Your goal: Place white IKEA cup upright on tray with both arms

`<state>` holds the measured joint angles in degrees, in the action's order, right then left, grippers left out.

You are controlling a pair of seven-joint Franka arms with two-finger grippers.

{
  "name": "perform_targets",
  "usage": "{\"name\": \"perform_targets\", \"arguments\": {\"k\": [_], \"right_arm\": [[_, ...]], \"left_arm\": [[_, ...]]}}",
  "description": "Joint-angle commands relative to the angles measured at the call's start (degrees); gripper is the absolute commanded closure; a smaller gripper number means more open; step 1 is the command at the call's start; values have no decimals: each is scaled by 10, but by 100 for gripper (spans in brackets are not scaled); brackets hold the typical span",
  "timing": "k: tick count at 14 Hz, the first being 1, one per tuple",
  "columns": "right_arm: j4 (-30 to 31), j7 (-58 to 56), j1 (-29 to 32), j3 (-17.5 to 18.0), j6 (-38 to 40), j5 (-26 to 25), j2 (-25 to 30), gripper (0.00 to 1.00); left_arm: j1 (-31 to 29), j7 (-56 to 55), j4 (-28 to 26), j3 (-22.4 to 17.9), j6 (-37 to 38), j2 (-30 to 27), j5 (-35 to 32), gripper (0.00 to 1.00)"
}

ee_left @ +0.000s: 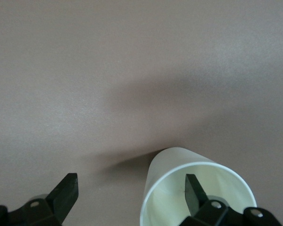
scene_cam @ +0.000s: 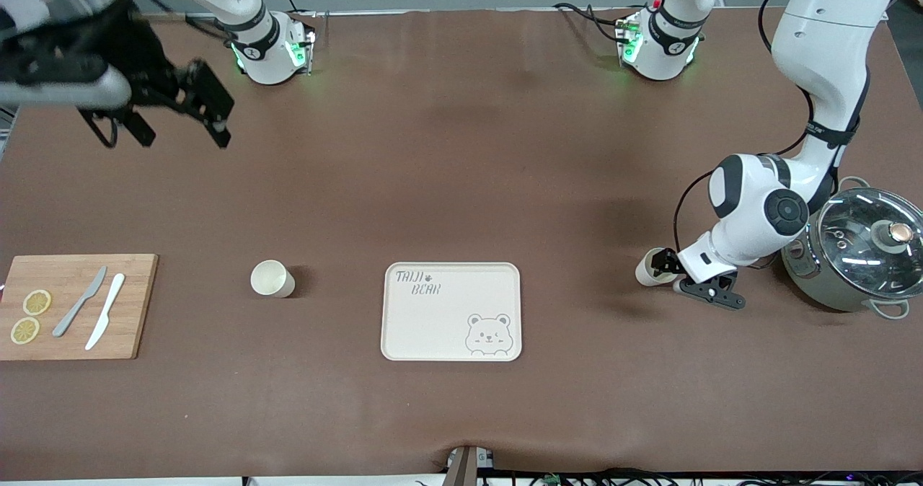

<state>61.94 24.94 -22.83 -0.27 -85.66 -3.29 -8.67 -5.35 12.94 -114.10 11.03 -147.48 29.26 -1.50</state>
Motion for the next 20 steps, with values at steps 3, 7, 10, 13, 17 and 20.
{"name": "perform_targets", "arguments": {"k": [3,7,10,13,17,20], "right_arm": [[-25,2,-16,-5,21,-12,-7,0],[-25,2,-16,-5,19,-12,-8,0],[-25,2,-17,-4,15,-10,-11,0],[-25,4,-31,-2,-8,-7,-15,0],[-25,4,-56,-4,18,-5,-10,0],[-25,3,-51,-4,65,-6,-4,0]], "left_arm": [[2,0,-4,0,-11,0,-12,0],[3,-23,-8,0,-10,-2,-12,99],[5,-18,-9,0,-10,-2,-12,100],[5,-22,-8,4,-10,-4,-12,100],[4,-27,-8,7,-6,-17,-11,100],[6,-43,-1,14,-6,-26,-11,100]]}}
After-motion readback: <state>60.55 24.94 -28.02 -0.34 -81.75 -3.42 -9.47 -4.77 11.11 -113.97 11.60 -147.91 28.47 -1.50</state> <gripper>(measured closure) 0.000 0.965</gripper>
